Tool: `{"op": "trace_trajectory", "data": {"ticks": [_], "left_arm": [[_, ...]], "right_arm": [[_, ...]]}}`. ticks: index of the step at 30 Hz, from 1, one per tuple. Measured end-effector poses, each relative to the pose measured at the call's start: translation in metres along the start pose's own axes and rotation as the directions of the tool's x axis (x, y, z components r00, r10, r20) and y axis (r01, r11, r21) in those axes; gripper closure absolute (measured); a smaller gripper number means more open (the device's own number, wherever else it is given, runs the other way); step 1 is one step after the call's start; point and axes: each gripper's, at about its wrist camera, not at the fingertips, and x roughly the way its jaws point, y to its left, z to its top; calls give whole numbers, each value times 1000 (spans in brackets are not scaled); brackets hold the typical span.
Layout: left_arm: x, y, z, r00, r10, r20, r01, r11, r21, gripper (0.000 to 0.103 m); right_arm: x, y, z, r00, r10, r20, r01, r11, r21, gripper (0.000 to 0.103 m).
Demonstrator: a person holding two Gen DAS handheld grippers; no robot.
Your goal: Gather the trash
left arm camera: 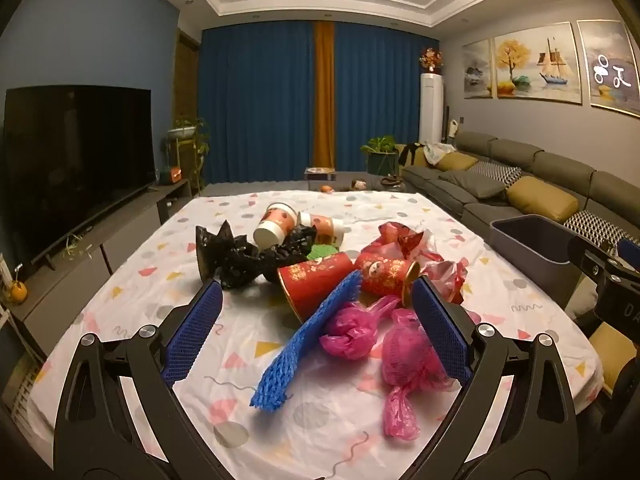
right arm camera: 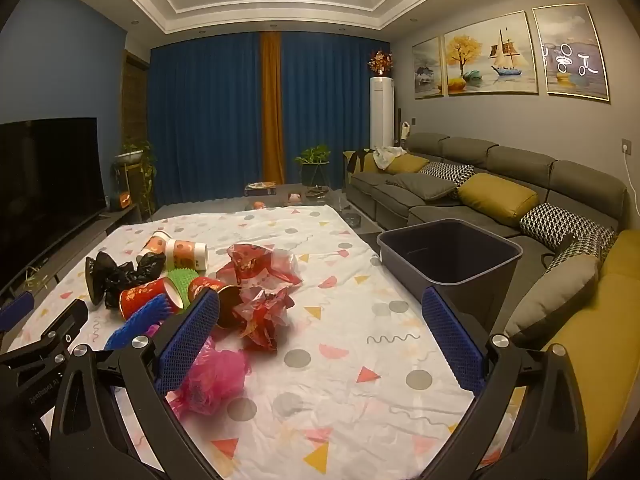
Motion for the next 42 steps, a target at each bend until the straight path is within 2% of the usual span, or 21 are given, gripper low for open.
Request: {"op": "trace_trajectory", "data": {"ticks": [42], "left_arm": [[9,4,-9,1000,-3,3,3,1000,-21,9]], "right_arm": [[6,2,-2,1000,1,-4,-1,1000,-2,5]]}}
